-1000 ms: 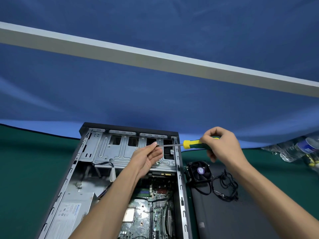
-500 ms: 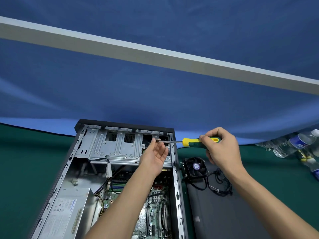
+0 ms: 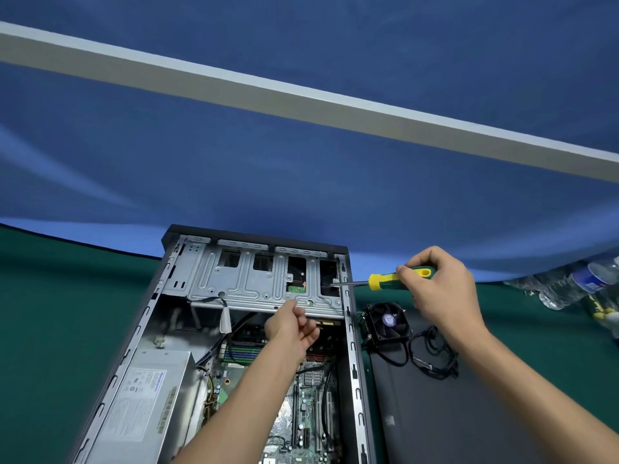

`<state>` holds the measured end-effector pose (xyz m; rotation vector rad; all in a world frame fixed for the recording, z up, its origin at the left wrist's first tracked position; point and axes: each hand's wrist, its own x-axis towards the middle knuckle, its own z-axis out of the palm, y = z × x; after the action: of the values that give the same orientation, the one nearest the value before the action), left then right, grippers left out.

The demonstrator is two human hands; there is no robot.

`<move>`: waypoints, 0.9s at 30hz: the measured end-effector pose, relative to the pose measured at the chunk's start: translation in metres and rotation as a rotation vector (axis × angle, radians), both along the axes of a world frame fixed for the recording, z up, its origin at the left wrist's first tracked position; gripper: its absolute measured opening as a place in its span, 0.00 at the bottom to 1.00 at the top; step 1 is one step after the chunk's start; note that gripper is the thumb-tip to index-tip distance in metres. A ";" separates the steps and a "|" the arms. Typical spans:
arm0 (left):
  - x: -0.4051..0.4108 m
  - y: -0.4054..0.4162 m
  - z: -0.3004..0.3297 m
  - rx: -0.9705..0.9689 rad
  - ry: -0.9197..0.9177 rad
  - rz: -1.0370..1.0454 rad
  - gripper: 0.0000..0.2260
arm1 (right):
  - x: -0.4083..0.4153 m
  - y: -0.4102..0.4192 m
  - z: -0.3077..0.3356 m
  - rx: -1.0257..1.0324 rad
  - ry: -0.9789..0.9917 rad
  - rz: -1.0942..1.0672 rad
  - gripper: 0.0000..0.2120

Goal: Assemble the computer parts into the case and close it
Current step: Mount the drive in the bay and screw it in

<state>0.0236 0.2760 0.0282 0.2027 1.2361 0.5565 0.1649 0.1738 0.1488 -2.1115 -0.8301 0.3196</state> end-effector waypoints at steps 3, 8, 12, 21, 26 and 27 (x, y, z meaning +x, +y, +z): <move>-0.004 -0.005 -0.008 -0.036 0.069 -0.008 0.14 | 0.002 0.000 0.001 -0.062 -0.061 0.005 0.07; -0.003 -0.009 -0.012 -0.090 0.031 0.006 0.16 | 0.001 0.002 0.000 -0.144 -0.110 0.022 0.07; -0.001 -0.008 -0.016 -0.080 0.015 0.015 0.15 | -0.001 0.005 0.001 -0.180 -0.141 0.043 0.07; -0.003 -0.004 -0.022 -0.075 -0.137 0.124 0.19 | -0.005 0.013 0.007 -0.248 -0.227 0.073 0.07; -0.005 -0.003 -0.028 -0.061 -0.196 0.119 0.20 | -0.007 0.019 0.012 -0.290 -0.255 0.086 0.06; -0.005 -0.003 -0.029 -0.058 -0.201 0.117 0.22 | -0.007 0.020 0.013 -0.299 -0.265 0.092 0.06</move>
<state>0.0186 0.2733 -0.0006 0.0245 1.0711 0.6256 0.1576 0.1940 0.1613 -2.4346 -1.0916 0.2257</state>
